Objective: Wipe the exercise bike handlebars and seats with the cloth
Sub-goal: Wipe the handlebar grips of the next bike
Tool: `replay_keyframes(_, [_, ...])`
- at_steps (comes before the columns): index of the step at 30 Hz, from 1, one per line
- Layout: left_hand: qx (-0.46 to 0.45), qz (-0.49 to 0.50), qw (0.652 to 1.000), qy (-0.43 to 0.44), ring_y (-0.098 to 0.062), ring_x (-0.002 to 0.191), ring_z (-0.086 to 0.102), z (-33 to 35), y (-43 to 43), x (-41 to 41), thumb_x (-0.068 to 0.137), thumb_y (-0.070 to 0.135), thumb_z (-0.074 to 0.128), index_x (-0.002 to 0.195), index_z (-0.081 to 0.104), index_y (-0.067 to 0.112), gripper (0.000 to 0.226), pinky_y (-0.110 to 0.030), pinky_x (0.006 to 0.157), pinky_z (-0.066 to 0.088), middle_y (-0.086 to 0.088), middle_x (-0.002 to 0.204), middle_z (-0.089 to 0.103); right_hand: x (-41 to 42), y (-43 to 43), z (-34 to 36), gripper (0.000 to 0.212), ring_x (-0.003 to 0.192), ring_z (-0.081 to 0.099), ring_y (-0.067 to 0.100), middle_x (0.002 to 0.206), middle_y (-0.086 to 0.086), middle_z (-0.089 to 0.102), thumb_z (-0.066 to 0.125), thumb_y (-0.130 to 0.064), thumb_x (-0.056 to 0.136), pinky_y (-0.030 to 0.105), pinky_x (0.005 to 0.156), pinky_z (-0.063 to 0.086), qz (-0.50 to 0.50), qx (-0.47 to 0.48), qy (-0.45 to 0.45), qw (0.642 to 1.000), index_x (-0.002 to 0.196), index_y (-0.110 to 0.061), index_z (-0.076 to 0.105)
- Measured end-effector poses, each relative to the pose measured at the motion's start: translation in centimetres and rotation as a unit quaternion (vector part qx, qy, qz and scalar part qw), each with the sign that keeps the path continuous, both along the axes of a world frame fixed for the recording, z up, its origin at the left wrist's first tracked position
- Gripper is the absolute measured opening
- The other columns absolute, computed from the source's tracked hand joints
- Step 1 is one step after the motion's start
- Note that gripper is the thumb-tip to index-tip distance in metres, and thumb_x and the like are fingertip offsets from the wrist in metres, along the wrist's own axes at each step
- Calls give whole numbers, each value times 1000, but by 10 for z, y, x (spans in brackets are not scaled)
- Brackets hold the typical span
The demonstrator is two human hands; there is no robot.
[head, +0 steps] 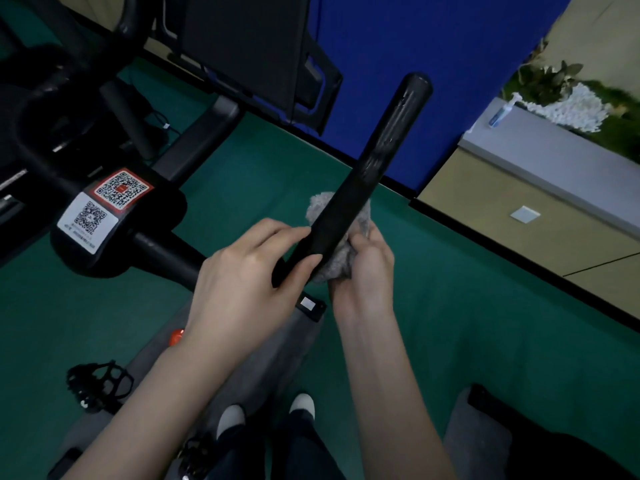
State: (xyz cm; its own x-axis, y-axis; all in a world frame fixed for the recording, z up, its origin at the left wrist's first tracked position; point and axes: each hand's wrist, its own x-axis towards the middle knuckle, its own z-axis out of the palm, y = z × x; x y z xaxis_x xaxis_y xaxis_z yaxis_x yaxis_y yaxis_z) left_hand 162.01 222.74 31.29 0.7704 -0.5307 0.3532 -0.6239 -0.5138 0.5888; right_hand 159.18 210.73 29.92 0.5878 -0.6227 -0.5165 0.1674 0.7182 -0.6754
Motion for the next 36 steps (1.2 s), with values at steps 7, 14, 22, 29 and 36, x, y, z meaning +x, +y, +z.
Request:
replay_keyframes(7, [-45, 18, 998, 36, -16, 80, 60, 7, -37, 6, 82, 46, 60, 114, 63, 27, 38, -40, 68, 54, 13, 99, 61, -4, -1, -2, 24, 80, 69, 22, 92, 15, 71, 41, -1, 99, 31, 70, 59, -20, -10, -45, 999, 107, -1, 63])
replay_keyframes(14, [-54, 11, 997, 60, -6, 80, 53, -3, -44, 15, 82, 31, 70, 114, 65, 21, 35, -29, 74, 50, 13, 95, 58, 12, -2, -5, 23, 106, 59, 16, 109, 16, 59, 57, 7, 88, 33, 96, 49, -181, -397, 71, 897, 105, -7, 63])
replay_keyframes(22, [-42, 20, 996, 71, -10, 82, 55, -2, -44, 15, 84, 34, 68, 116, 65, 23, 34, -32, 74, 50, 14, 96, 57, 30, -46, 7, 21, 100, 56, 30, 100, 3, 51, 62, 9, 82, 41, 87, 52, -141, -604, 40, 784, 101, 3, 70])
replay_keyframes(29, [-33, 13, 996, 86, -13, 85, 57, 3, -44, 14, 84, 34, 68, 117, 65, 22, 36, -37, 78, 51, 11, 99, 59, 23, -42, 3, 18, 94, 56, 33, 98, 5, 50, 66, 11, 81, 30, 87, 49, -97, -680, 38, 726, 96, 2, 71])
replay_keyframes(36, [-27, 15, 995, 93, -14, 87, 57, 2, -43, 14, 84, 36, 67, 118, 64, 24, 36, -38, 81, 50, 13, 98, 58, 27, -43, 3, 17, 95, 55, 31, 97, 9, 49, 66, 9, 81, 27, 88, 48, -119, -668, 37, 733, 97, 4, 70])
